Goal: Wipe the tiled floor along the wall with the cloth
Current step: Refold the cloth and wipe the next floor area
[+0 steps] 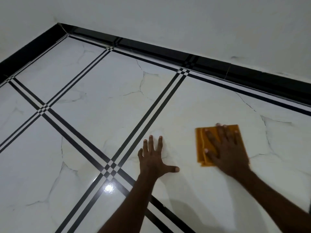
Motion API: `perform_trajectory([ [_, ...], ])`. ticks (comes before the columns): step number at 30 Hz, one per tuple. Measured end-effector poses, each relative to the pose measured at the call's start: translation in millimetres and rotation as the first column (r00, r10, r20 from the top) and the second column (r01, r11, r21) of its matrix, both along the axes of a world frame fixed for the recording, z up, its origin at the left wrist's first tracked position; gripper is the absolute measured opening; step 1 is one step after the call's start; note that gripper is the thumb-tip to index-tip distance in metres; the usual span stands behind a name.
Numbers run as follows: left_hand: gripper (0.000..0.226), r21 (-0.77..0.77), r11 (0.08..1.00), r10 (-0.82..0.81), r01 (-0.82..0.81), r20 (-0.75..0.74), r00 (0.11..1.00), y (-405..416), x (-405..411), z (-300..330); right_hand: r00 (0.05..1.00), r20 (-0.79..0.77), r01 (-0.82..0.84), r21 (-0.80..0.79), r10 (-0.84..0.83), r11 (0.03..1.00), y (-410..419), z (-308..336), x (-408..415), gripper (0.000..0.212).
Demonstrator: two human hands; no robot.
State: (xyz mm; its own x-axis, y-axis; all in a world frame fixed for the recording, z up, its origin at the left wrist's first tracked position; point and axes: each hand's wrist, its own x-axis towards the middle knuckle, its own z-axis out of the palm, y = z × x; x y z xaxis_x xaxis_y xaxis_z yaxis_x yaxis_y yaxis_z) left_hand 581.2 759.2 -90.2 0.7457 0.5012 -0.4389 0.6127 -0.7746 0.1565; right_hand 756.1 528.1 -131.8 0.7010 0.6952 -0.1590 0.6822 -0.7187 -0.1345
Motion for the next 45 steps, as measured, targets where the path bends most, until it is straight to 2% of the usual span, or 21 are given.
perform_trajectory([
  [3,0.141,0.002,1.0,-0.008,0.008,0.017,1.0,-2.7,-3.3,-3.1,0.987,0.008,0.162,-0.076,-0.162,0.984,-5.9,6.3,58.3,0.085],
  [6,0.142,-0.017,1.0,-0.006,0.007,0.02,1.0,-2.9,-1.2,-5.7,0.977,-0.039,0.21,-0.031,-0.212,0.977,60.3,12.1,70.0,0.09],
  [9,0.146,-0.029,0.998,-0.065,0.064,-0.03,0.997,4.5,-4.8,-7.1,0.999,-0.032,-0.002,-0.018,0.002,1.0,112.4,6.9,8.6,0.083],
  [11,0.15,-0.016,0.991,-0.131,0.131,-0.053,0.99,10.2,-11.5,-9.0,0.992,-0.034,-0.121,-0.023,0.12,0.992,97.1,2.9,-36.5,0.081],
  [13,0.151,0.013,0.982,-0.188,0.189,-0.052,0.981,14.5,-19.5,-8.9,0.987,-0.028,-0.159,0.036,0.16,0.987,49.4,6.4,-50.4,0.079],
  [17,0.15,0.051,0.979,-0.199,0.197,0.021,0.98,16.4,-26.6,-15.9,0.999,-0.007,0.05,-0.04,-0.051,0.998,-39.6,8.5,3.1,0.08],
  [20,0.151,0.058,0.978,-0.201,0.199,0.038,0.979,16.2,-27.7,-19.9,0.979,-0.017,0.201,-0.096,-0.203,0.975,-18.9,11.8,65.5,0.087],
  [22,0.151,0.048,0.981,-0.188,0.186,0.026,0.982,18.0,-27.0,-19.4,0.977,-0.029,0.208,-0.085,-0.211,0.975,19.5,11.3,78.4,0.091],
  [24,0.151,0.044,0.981,-0.189,0.189,0.002,0.982,17.6,-25.7,-15.3,0.989,-0.047,0.14,-0.072,-0.143,0.988,53.3,9.5,66.4,0.089],
  [26,0.151,0.03,0.981,-0.189,0.19,-0.022,0.982,16.9,-24.8,-12.7,1.0,-0.02,0.006,-0.049,-0.007,0.999,64.5,2.7,26.7,0.083],
  [28,0.149,0.014,0.982,-0.186,0.186,-0.028,0.982,18.1,-23.8,-10.2,0.992,-0.042,-0.123,-0.028,0.122,0.992,41.4,3.3,-26.1,0.079],
  [30,0.148,0.023,0.982,-0.188,0.188,-0.02,0.982,18.5,-23.6,-10.1,0.985,-0.053,-0.167,-0.001,0.166,0.986,-6.2,9.6,-54.2,0.078],
  [34,0.15,0.057,0.979,-0.198,0.198,0.0,0.98,17.7,-24.7,-13.4,0.998,-0.013,0.067,-0.066,-0.068,0.996,-61.6,10.1,3.9,0.08],
  [36,0.15,0.057,0.979,-0.194,0.193,-0.003,0.981,18.5,-25.0,-14.4,0.986,-0.022,0.161,-0.091,-0.164,0.983,-39.1,11.5,42.5,0.086],
  [38,0.15,0.04,0.982,-0.183,0.183,-0.009,0.983,18.9,-24.1,-14.4,0.983,-0.024,0.181,-0.077,-0.183,0.98,0.0,10.1,60.2,0.089],
  [41,0.152,0.015,0.988,-0.152,0.153,-0.021,0.988,18.3,-22.8,-12.7,0.993,-0.029,0.112,-0.031,-0.113,0.993,56.8,4.9,42.9,0.086],
  [45,0.152,-0.003,0.993,-0.118,0.118,-0.023,0.993,15.7,-25.4,-10.0,0.983,-0.021,-0.18,0.031,0.18,0.983,71.9,2.2,-37.8,0.078],
])
